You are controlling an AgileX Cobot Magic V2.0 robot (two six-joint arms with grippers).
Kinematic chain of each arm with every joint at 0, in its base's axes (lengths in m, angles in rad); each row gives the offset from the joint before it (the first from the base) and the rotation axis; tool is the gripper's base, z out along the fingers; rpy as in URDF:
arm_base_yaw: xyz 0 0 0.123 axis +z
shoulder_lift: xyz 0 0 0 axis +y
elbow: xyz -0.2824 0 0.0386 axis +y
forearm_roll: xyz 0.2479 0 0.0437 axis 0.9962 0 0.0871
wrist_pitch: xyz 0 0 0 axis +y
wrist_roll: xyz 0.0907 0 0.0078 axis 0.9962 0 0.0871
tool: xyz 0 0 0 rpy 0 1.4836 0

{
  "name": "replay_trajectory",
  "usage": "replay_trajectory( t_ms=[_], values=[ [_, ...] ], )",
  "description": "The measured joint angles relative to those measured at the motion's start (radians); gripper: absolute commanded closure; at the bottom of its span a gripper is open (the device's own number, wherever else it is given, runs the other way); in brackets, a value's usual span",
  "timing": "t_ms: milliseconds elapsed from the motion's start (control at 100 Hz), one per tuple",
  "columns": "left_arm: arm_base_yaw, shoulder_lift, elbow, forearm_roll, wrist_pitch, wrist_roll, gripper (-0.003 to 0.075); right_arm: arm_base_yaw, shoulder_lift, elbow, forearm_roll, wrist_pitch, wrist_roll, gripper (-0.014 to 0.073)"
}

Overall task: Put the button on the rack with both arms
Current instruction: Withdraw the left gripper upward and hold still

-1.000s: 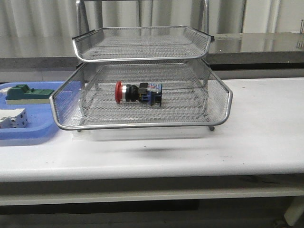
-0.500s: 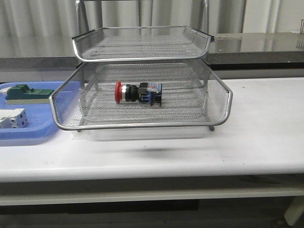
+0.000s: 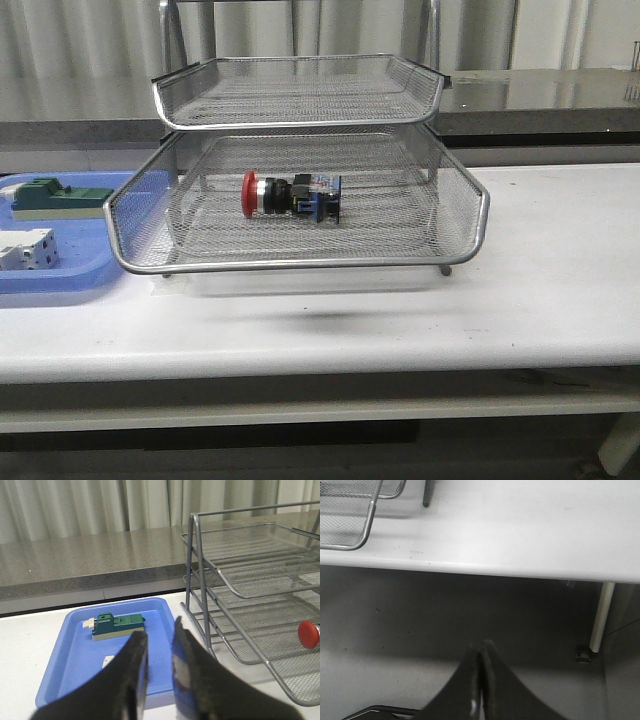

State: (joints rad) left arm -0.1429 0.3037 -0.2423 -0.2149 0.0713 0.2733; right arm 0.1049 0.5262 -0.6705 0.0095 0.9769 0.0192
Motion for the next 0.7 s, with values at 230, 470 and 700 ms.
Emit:
replay_trajectory(
  t_ms=[230, 470, 700],
  values=[
    [0.0, 0.0, 0.0, 0.0, 0.0, 0.0, 0.0716, 0.0, 0.0, 0.0, 0.0, 0.0, 0.0, 0.066],
    [0.0, 0.0, 0.0, 0.0, 0.0, 0.0, 0.0716, 0.0, 0.0, 0.0, 0.0, 0.0, 0.0, 0.066],
    [0.0, 0.0, 0.0, 0.0, 0.0, 0.0, 0.0716, 0.0, 0.0, 0.0, 0.026, -0.029, 0.0, 0.066]
  ],
)
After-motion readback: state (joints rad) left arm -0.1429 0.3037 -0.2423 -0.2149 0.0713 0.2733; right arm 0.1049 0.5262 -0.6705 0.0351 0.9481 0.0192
